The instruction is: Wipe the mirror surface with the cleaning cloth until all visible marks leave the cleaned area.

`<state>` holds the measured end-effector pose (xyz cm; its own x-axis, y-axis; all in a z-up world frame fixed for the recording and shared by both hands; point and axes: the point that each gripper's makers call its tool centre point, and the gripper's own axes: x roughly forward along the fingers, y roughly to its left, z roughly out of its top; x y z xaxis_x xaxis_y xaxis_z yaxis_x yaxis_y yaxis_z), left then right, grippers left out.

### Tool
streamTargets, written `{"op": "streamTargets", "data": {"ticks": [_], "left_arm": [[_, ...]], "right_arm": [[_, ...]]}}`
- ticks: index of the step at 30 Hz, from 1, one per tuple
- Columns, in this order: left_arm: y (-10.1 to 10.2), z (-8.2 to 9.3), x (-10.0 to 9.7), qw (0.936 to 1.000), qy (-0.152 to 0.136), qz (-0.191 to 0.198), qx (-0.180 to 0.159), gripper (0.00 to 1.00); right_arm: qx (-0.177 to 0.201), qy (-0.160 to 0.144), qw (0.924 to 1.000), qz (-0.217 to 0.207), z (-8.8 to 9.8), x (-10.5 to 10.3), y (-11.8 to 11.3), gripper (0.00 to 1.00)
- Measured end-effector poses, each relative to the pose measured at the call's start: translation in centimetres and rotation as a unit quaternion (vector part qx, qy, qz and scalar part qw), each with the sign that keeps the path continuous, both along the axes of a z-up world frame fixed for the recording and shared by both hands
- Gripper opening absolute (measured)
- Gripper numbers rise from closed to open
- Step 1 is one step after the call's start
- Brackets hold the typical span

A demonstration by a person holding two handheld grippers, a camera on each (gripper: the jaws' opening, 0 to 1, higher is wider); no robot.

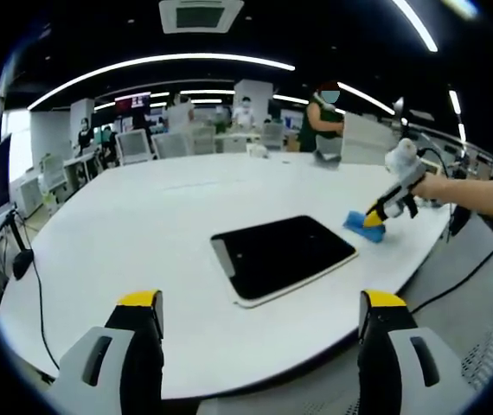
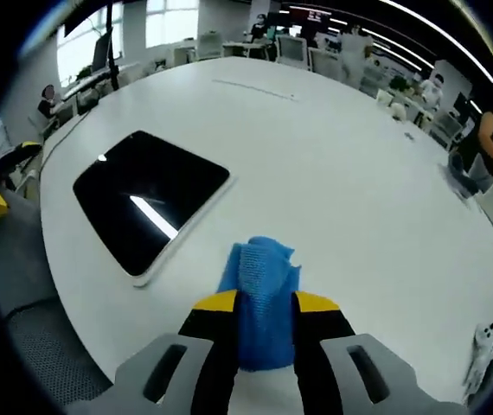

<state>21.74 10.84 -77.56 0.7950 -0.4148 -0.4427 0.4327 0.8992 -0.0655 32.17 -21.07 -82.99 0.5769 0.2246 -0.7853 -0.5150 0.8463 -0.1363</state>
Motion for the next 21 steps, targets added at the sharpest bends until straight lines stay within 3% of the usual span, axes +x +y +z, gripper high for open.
{"op": "streamTargets", "data": {"ticks": [4,9,13,15,18,21], "left_arm": [[0.0,-0.1,-0.1,1.0000,0.005,-0.001,0.000,0.94],[0.1,-0.1,0.0,1.0000,0.003,0.002,-0.001,0.95],[0.1,0.0,0.1,1.0000,-0.001,0.004,-0.002,0.95],[0.2,0.1,0.1,1.0000,-0.001,0.006,-0.002,0.95],[0.3,0.2,0.1,0.9999,-0.006,0.010,-0.002,0.95],[0.4,0.3,0.2,0.9998,-0.011,0.014,-0.004,0.95]], "right_arm": [[0.064,-0.034,0.9972,-0.020,2.4,-1.5,1.3,0.29],[0.061,-0.070,0.9956,-0.014,4.2,-4.3,1.4,0.43],[0.085,-0.124,0.9883,-0.023,6.4,-6.2,2.1,0.73],[0.101,-0.137,0.9847,-0.036,7.2,-7.5,2.4,0.77],[0.110,-0.144,0.9829,-0.033,7.0,-9.2,3.0,0.84],[0.124,-0.133,0.9822,-0.047,5.4,-9.7,3.0,0.87]]}}
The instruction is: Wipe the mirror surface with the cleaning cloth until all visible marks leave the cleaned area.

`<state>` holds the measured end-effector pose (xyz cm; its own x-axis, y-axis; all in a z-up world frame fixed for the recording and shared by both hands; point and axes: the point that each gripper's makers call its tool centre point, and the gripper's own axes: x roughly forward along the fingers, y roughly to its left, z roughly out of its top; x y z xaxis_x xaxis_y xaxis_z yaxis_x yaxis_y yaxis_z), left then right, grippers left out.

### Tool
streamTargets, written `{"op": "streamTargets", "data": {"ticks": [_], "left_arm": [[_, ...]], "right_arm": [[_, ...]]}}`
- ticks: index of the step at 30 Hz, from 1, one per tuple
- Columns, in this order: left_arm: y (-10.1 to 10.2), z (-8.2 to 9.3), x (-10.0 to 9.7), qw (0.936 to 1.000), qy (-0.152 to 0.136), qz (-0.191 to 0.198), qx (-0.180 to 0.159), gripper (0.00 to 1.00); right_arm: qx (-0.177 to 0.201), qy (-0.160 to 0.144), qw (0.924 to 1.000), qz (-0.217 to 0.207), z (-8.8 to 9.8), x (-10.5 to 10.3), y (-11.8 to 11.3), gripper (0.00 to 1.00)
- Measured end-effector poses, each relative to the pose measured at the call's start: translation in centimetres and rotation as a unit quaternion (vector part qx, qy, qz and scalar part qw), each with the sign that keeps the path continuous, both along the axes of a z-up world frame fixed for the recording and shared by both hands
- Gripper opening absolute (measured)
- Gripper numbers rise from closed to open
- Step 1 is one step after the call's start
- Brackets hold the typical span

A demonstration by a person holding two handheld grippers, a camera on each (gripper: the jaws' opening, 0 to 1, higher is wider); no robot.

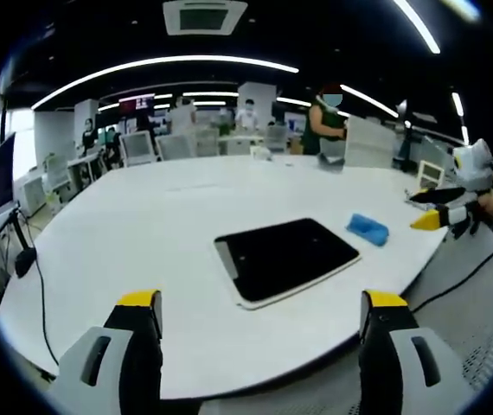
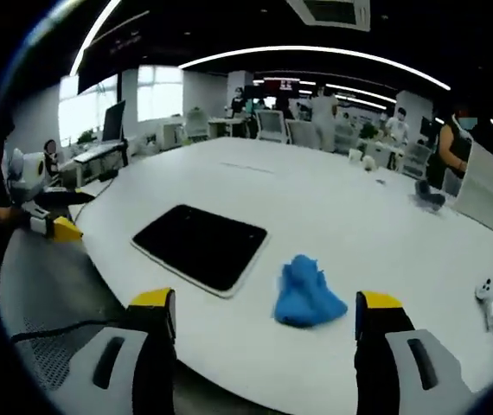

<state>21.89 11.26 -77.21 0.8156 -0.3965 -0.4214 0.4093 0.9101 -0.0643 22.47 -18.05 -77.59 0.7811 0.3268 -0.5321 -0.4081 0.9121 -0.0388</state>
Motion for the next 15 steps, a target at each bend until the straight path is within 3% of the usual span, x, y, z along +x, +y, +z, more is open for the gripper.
{"op": "streamTargets", "data": {"ticks": [4,5,6,9,11,13,15], "left_arm": [[0.0,0.3,0.0,0.9999,-0.011,-0.003,-0.002,0.97],[0.0,0.4,-0.1,0.9999,-0.016,-0.005,-0.002,0.99],[0.1,0.5,-0.1,0.9998,-0.017,-0.003,-0.005,0.99],[-0.1,0.6,0.0,0.9998,-0.021,-0.005,-0.004,0.99],[-0.1,0.5,0.0,0.9998,-0.019,-0.005,-0.004,0.99],[-0.1,0.6,0.0,0.9998,-0.021,-0.006,-0.006,0.99],[-0.2,0.6,0.0,0.9998,-0.020,-0.005,-0.006,0.99]], "right_arm": [[0.019,-0.012,0.9997,0.003,-0.8,-0.8,1.3,0.97],[-0.016,-0.021,0.9995,0.018,-0.5,-0.8,1.0,0.97],[-0.014,-0.048,0.9987,0.007,0.2,-0.2,0.8,0.98],[0.032,-0.035,0.9988,0.007,0.4,-0.6,1.5,1.00],[0.023,-0.043,0.9987,0.014,0.5,-0.7,1.6,1.00],[-0.025,-0.051,0.9979,0.032,-0.1,-0.8,1.5,1.00],[0.000,-0.044,0.9987,0.024,-0.2,-0.4,1.1,0.99]]}}
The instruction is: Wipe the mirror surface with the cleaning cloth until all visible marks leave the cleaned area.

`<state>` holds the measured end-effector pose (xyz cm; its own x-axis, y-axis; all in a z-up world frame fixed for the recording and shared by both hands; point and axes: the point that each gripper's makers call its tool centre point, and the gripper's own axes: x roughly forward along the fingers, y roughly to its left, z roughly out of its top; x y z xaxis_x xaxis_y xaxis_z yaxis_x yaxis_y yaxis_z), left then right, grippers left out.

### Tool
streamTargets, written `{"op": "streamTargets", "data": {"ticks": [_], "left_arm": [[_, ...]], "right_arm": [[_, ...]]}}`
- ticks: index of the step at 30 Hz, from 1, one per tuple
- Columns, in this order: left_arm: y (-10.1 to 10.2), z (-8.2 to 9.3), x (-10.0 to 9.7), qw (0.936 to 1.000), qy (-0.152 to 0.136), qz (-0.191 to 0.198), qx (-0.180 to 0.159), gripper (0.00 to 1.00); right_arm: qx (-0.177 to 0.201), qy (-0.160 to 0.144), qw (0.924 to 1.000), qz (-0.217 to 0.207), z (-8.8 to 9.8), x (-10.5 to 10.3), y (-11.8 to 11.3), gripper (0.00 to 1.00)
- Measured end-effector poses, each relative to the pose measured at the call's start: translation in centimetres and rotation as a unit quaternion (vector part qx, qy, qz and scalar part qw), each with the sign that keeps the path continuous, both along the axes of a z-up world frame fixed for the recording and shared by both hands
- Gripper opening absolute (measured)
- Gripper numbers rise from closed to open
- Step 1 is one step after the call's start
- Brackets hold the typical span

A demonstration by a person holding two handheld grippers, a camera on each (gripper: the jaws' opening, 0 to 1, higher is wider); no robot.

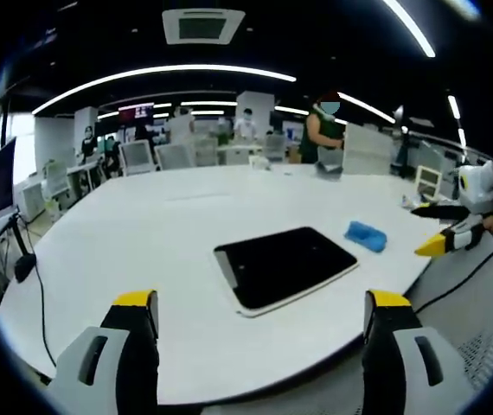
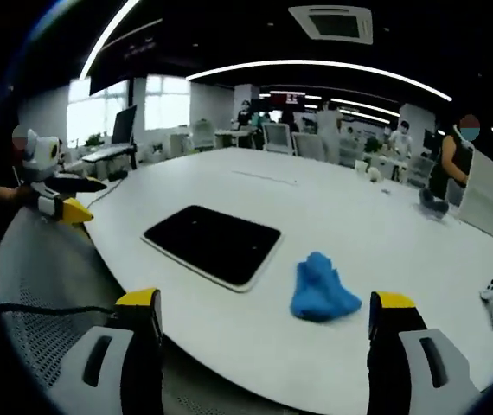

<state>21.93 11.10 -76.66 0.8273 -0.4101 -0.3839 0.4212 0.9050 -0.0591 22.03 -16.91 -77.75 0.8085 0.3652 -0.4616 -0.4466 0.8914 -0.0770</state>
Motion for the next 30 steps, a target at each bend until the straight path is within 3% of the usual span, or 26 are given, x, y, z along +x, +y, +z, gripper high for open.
{"op": "streamTargets", "data": {"ticks": [2,9,16,30], "left_arm": [[0.01,0.13,0.12,1.0000,-0.005,0.001,0.000,0.99],[0.16,0.34,0.21,0.9999,-0.011,0.008,-0.004,0.99],[0.02,0.45,0.19,0.9999,-0.014,0.006,-0.007,0.98],[0.07,0.50,0.16,0.9998,-0.015,0.006,-0.007,0.99]], "right_arm": [[0.000,-0.014,0.9999,0.003,0.36,0.13,-0.04,0.99],[0.000,-0.011,0.9999,0.004,-0.12,0.49,-0.61,0.99],[0.009,-0.033,0.9993,0.014,0.50,0.58,-0.30,0.98],[0.008,-0.033,0.9993,0.018,0.58,0.33,0.02,0.99]]}}
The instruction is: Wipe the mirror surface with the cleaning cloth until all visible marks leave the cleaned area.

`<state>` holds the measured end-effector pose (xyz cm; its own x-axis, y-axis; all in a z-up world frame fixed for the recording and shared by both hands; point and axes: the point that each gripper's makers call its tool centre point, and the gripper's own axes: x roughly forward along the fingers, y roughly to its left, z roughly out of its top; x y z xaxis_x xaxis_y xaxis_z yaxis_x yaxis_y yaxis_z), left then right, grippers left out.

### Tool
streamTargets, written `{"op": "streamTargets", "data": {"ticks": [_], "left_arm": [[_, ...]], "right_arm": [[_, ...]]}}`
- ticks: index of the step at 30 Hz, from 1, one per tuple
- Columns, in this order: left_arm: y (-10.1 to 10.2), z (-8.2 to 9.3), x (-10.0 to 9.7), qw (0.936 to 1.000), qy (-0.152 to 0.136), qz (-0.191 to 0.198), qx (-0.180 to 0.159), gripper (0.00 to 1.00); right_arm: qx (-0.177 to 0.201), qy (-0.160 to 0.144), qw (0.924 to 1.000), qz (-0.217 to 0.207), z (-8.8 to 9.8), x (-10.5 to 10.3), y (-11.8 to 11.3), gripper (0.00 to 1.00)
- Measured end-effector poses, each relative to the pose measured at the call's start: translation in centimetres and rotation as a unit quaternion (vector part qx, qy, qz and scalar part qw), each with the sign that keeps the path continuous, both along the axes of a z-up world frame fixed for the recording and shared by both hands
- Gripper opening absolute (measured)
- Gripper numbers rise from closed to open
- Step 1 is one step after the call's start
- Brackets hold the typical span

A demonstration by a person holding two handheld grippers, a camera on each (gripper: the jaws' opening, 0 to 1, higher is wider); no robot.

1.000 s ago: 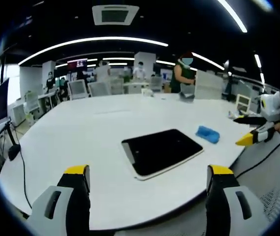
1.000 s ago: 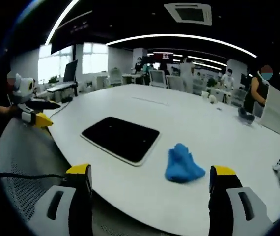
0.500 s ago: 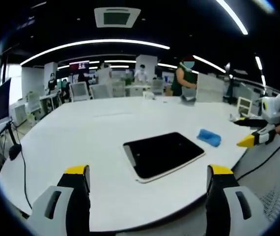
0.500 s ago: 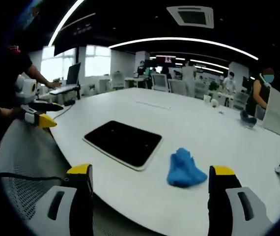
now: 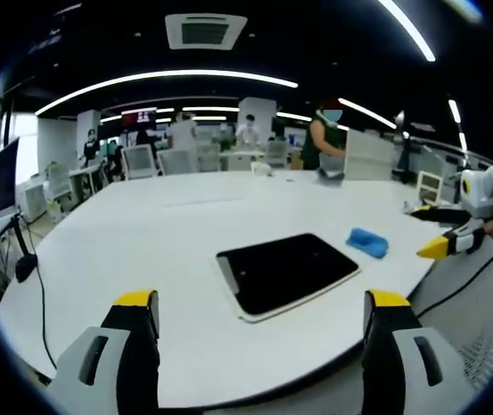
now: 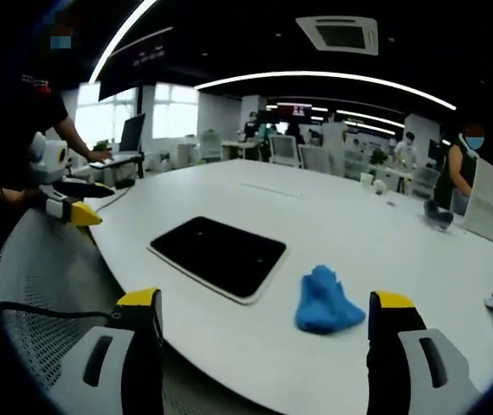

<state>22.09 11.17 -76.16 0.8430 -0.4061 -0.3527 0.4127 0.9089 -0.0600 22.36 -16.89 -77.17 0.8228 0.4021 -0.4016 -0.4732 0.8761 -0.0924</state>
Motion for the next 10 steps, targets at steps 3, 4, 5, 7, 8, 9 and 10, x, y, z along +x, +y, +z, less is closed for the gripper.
{"op": "streamTargets", "data": {"ticks": [3,4,5,7,8,9,10], "left_arm": [[0.20,0.06,0.05,1.0000,-0.002,0.007,-0.002,0.97],[0.19,0.09,0.04,1.0000,-0.002,0.006,-0.002,0.98],[0.21,0.07,0.04,1.0000,-0.002,0.007,-0.002,0.98],[0.22,0.07,0.03,1.0000,-0.002,0.007,-0.002,0.98],[0.21,0.07,0.03,1.0000,-0.001,0.007,-0.002,0.98],[0.20,0.07,0.02,1.0000,-0.001,0.006,-0.002,0.98],[0.19,0.09,0.02,1.0000,-0.001,0.006,-0.002,0.98]], "right_arm": [[0.000,0.001,1.0000,0.000,0.03,-0.07,0.08,0.99],[0.001,0.000,1.0000,0.001,0.08,-0.08,0.12,0.99],[0.002,-0.002,1.0000,0.001,0.13,-0.07,0.15,0.99],[0.001,-0.002,1.0000,0.000,0.15,-0.08,0.13,0.99],[0.002,-0.002,1.0000,0.000,0.19,-0.09,0.14,0.99],[0.002,-0.003,1.0000,-0.001,0.21,-0.08,0.15,0.99],[0.002,-0.003,1.0000,-0.001,0.22,-0.10,0.13,0.99]]}}
